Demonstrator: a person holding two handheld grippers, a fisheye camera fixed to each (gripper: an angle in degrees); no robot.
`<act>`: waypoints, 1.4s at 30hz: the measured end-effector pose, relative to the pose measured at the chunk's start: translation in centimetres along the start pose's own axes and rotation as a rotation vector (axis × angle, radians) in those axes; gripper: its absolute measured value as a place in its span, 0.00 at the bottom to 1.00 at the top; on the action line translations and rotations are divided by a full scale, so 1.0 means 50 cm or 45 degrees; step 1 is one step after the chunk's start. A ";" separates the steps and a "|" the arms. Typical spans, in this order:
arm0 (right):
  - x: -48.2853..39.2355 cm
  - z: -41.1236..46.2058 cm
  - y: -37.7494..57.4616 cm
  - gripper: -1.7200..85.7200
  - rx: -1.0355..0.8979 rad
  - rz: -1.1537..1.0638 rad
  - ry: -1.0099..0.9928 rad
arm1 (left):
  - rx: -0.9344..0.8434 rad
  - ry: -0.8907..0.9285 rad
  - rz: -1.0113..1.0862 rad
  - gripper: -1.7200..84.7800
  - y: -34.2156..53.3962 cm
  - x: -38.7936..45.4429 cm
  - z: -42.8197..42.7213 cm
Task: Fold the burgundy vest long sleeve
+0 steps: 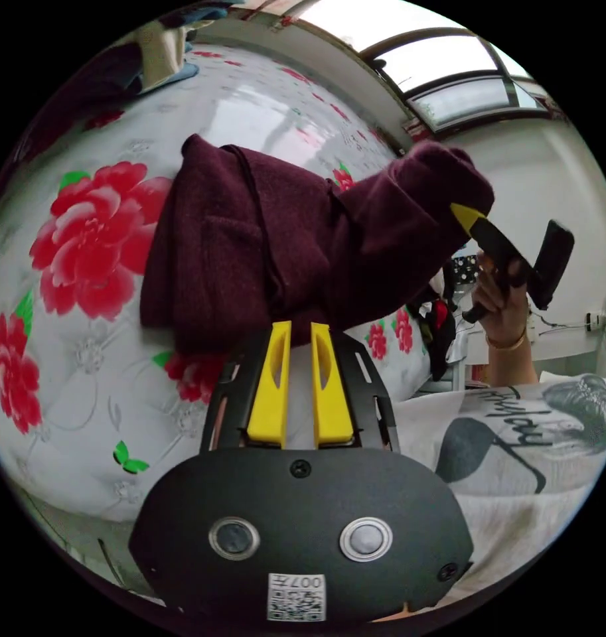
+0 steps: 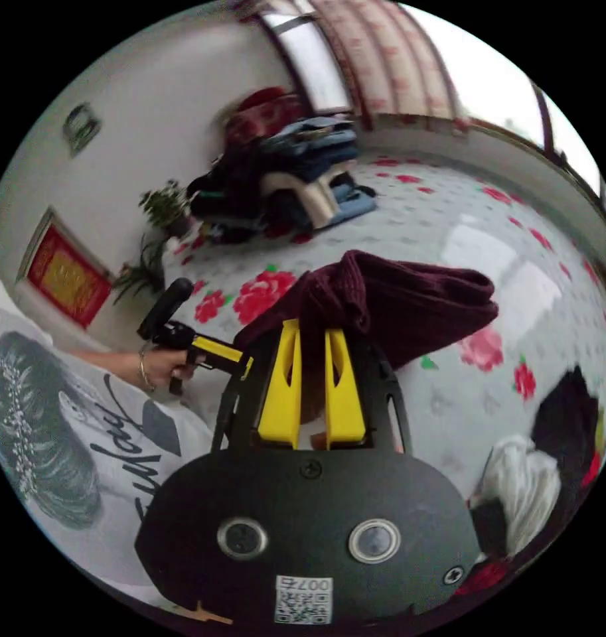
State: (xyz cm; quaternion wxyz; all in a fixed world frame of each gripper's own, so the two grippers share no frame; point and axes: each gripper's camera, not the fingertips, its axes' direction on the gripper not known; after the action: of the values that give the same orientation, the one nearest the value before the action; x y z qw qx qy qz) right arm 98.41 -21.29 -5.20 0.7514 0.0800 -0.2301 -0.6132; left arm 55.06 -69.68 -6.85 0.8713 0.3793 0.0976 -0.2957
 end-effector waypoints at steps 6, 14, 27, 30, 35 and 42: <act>-0.132 0.319 -0.100 0.10 -0.428 -0.227 -0.268 | 0.146 0.088 -0.222 0.09 0.095 -0.105 -0.059; 0.097 0.222 -0.015 0.14 -0.067 0.458 -0.450 | 0.209 0.360 -0.251 0.17 0.105 -0.163 -0.069; 0.282 0.370 0.011 0.14 -0.167 0.934 -0.605 | 0.018 0.327 -0.161 0.15 -0.176 -0.135 0.023; 0.387 0.358 -0.123 0.14 0.010 0.919 -0.452 | 0.067 0.240 -0.078 0.15 -0.396 -0.132 0.025; 0.509 0.282 -0.372 0.14 0.096 0.732 0.029 | 0.135 -0.130 0.054 0.12 -0.733 -0.045 -0.011; 0.417 0.161 -0.255 0.14 -0.014 0.427 0.271 | 0.012 -0.340 0.290 0.11 -0.551 0.106 0.029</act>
State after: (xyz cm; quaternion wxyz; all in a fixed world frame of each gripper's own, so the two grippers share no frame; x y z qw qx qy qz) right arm 86.50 -42.94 1.93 0.8635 0.1007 -0.1562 -0.4688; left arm 43.02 -87.86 -24.57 0.9026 0.3494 -0.0641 -0.2432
